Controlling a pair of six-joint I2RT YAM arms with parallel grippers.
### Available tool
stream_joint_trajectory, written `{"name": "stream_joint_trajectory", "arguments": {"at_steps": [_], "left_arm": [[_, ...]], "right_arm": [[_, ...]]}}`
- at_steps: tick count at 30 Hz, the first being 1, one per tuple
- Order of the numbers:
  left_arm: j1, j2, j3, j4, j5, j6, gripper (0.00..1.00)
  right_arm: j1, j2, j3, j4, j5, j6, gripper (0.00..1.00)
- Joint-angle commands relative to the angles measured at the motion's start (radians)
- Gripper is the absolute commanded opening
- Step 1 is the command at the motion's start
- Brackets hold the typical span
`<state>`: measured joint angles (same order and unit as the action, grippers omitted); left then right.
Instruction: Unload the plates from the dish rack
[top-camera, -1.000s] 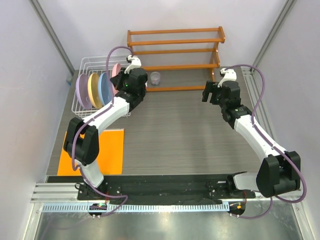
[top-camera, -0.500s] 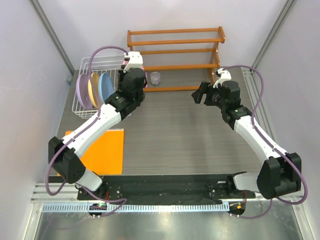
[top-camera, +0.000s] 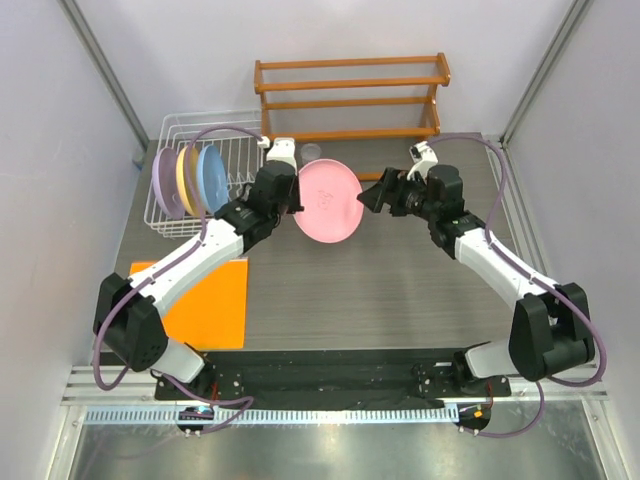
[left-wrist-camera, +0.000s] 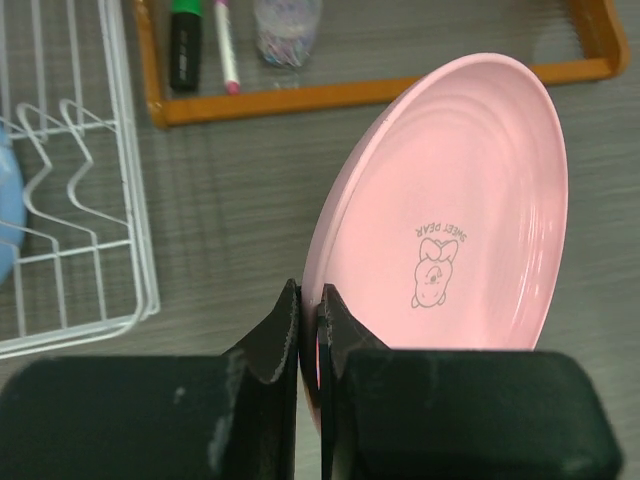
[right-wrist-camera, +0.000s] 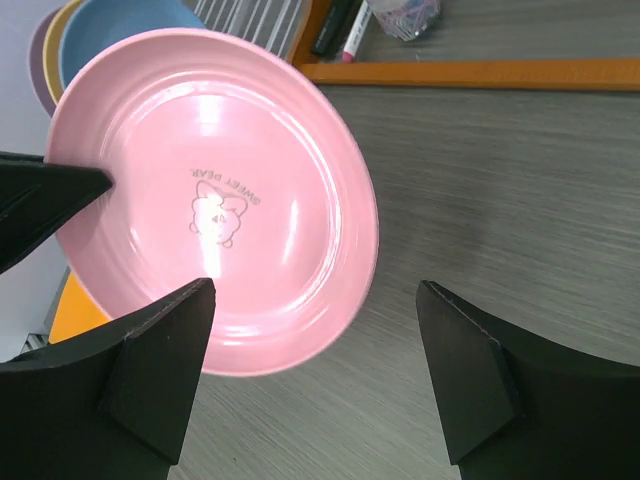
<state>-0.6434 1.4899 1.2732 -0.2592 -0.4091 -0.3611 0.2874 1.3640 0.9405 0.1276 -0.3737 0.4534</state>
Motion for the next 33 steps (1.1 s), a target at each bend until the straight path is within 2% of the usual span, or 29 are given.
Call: {"name": "stream_joint_trajectory", "arguments": {"at_steps": [1, 10, 13, 14, 17, 19, 20, 22, 23, 24, 26, 27, 28, 30, 33], "left_arm": [[0.001, -0.045, -0.018, 0.097, 0.124, -0.102, 0.00], [0.001, -0.088, -0.095, 0.159, 0.179, -0.160, 0.00], [0.002, -0.095, -0.107, 0.166, 0.187, -0.165, 0.00], [0.001, -0.102, -0.113, 0.176, 0.191, -0.168, 0.00], [0.001, -0.112, -0.132, 0.202, 0.207, -0.174, 0.00], [0.001, -0.115, -0.138, 0.206, 0.211, -0.177, 0.00], [0.001, -0.114, -0.140, 0.212, 0.213, -0.176, 0.00], [0.001, -0.109, -0.138, 0.212, 0.213, -0.177, 0.00], [0.001, -0.109, -0.140, 0.212, 0.213, -0.177, 0.00], [0.001, -0.106, -0.140, 0.210, 0.208, -0.179, 0.01], [0.001, -0.105, -0.140, 0.199, 0.194, -0.167, 0.26], [0.001, -0.102, -0.140, 0.193, 0.184, -0.159, 0.51], [0.001, -0.102, -0.137, 0.184, 0.158, -0.151, 0.67], [0.001, -0.106, -0.140, 0.164, 0.118, -0.130, 0.92], [0.002, -0.121, -0.146, 0.144, 0.027, -0.086, 0.99]], "right_arm": [[0.002, 0.024, 0.000, 0.040, -0.014, 0.027, 0.87], [0.002, 0.092, 0.001, 0.012, 0.016, 0.028, 0.84], [0.002, 0.115, 0.001, 0.010, 0.009, 0.025, 0.78], [0.002, 0.119, 0.000, 0.010, 0.006, 0.025, 0.71], [0.002, 0.133, -0.008, 0.033, -0.021, 0.034, 0.61], [0.002, 0.139, -0.015, 0.049, -0.054, 0.044, 0.51], [0.002, 0.139, -0.019, 0.061, -0.063, 0.045, 0.37], [0.001, 0.136, -0.028, 0.076, -0.083, 0.056, 0.22], [-0.002, 0.130, -0.032, 0.090, -0.093, 0.063, 0.04], [-0.005, 0.124, -0.038, 0.098, -0.096, 0.070, 0.01], [-0.022, 0.098, -0.049, 0.089, -0.076, 0.083, 0.01], [-0.027, 0.087, -0.052, 0.080, -0.058, 0.084, 0.01], [-0.036, 0.077, -0.057, 0.063, -0.013, 0.084, 0.01], [-0.076, 0.044, -0.065, 0.014, 0.012, 0.076, 0.01], [-0.120, 0.024, -0.057, -0.095, 0.064, 0.026, 0.01]]}}
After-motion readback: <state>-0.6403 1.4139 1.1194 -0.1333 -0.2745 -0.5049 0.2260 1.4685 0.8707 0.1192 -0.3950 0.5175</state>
